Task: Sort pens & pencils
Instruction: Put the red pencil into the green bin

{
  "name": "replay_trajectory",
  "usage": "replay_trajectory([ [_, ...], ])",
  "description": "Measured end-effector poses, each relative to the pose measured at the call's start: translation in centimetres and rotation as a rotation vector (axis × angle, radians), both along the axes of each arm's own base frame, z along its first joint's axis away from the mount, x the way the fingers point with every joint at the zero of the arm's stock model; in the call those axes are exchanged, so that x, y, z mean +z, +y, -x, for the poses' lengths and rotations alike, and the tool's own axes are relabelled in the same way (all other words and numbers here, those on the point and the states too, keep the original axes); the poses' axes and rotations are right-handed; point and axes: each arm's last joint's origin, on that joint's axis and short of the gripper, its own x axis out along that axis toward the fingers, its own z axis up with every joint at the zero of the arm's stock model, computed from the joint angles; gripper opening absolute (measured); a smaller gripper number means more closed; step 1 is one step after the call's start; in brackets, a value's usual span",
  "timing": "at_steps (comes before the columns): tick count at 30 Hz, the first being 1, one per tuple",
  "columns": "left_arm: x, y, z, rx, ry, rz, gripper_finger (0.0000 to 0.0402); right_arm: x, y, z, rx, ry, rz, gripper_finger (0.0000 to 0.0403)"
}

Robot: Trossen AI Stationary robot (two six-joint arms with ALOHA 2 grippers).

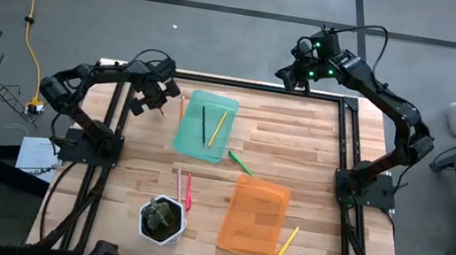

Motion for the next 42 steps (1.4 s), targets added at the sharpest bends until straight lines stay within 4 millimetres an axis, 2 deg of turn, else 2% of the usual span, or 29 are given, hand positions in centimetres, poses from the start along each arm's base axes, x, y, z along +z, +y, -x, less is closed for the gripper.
replay_trajectory([
  [10, 2.2, -0.5, 0.4, -0.180, -0.010, -0.103, 0.0006, 0.0, 0.0, 0.0, 0.009, 0.005, 0.014, 0.0083],
  [17, 5.2, -0.8, 0.4, -0.298, -0.046, -0.198, 0.0007, 0.0, 0.0, 0.0, 0.009, 0.005, 0.014, 0.0083],
  [23, 7.5, -1.1, -1.4, -0.425, -0.104, -0.273, 0.0007, 0.0, 0.0, 0.0, 0.009, 0.005, 0.014, 0.0083],
  [27, 8.2, -1.9, -3.0, -0.497, -0.140, -0.285, 0.0007, 0.0, 0.0, 0.0, 0.009, 0.005, 0.014, 0.0083],
  [42, 8.9, -5.9, -8.3, -0.636, -0.292, -0.325, 0.0007, 0.0, 0.0, 0.0, 0.017, 0.008, 0.024, 0.0083],
])
